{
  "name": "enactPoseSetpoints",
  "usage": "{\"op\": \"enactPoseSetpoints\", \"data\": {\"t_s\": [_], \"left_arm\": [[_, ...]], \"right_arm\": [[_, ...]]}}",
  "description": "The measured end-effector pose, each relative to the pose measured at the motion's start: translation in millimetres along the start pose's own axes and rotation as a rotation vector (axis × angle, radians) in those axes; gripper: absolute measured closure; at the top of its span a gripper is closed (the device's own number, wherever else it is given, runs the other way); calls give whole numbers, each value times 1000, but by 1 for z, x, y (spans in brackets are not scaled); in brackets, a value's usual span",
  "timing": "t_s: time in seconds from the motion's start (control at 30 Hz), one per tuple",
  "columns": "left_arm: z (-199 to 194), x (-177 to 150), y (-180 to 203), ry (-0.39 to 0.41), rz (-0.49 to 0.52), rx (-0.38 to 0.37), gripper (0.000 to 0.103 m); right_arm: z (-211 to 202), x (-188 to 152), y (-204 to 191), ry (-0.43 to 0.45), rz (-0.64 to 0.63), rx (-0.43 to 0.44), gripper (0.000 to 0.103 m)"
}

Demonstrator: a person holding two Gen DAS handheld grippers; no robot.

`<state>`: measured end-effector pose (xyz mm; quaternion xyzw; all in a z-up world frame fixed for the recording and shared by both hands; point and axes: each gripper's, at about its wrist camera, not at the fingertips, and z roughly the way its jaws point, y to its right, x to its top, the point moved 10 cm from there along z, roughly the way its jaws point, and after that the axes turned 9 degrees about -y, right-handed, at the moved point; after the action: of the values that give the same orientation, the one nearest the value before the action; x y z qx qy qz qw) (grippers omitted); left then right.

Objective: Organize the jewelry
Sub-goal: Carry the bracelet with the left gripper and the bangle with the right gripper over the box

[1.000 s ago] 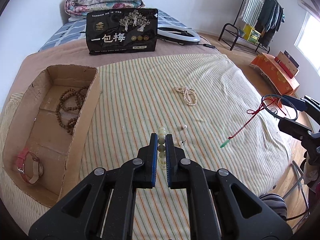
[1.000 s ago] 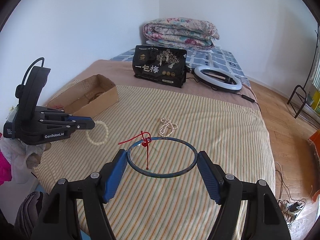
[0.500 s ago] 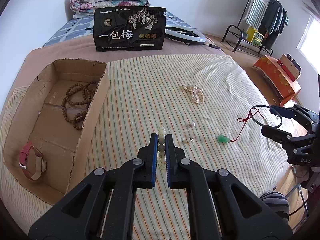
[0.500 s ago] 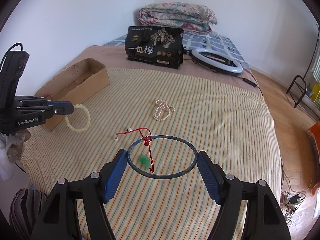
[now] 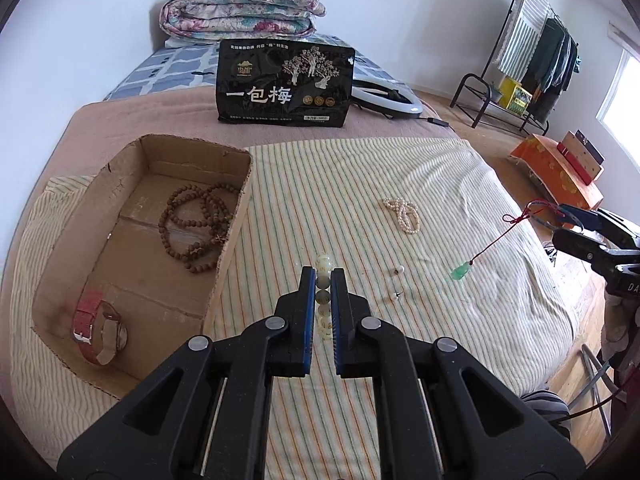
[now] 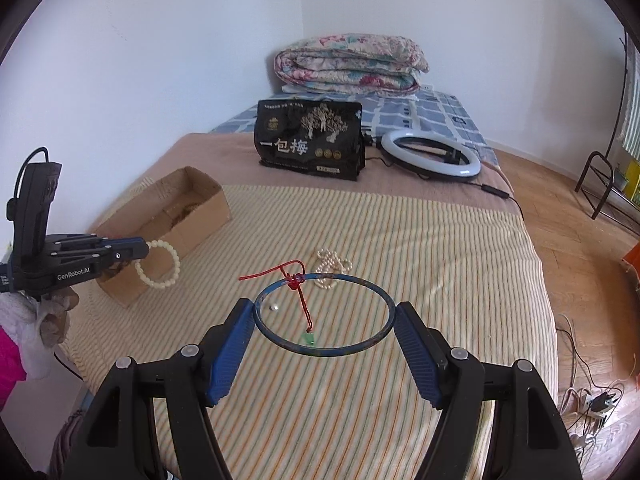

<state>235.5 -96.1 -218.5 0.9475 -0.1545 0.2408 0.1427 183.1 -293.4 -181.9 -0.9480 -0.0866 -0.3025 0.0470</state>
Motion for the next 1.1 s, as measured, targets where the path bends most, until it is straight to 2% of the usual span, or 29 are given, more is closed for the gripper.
{"op": "enactPoseSetpoints", "data": {"t_s": [0.47, 0.83, 1.1], "left_arm": [[-55, 9, -83, 96, -99, 29, 98], [-77, 0, -149, 119, -171, 65, 98], [-74, -6, -172, 110, -204, 58, 98]], "right_arm": [[-28, 74, -102, 108, -97, 145, 30], [-9, 112, -182, 116, -212, 210, 30], [20, 125, -227, 95, -289, 215, 30]]}}
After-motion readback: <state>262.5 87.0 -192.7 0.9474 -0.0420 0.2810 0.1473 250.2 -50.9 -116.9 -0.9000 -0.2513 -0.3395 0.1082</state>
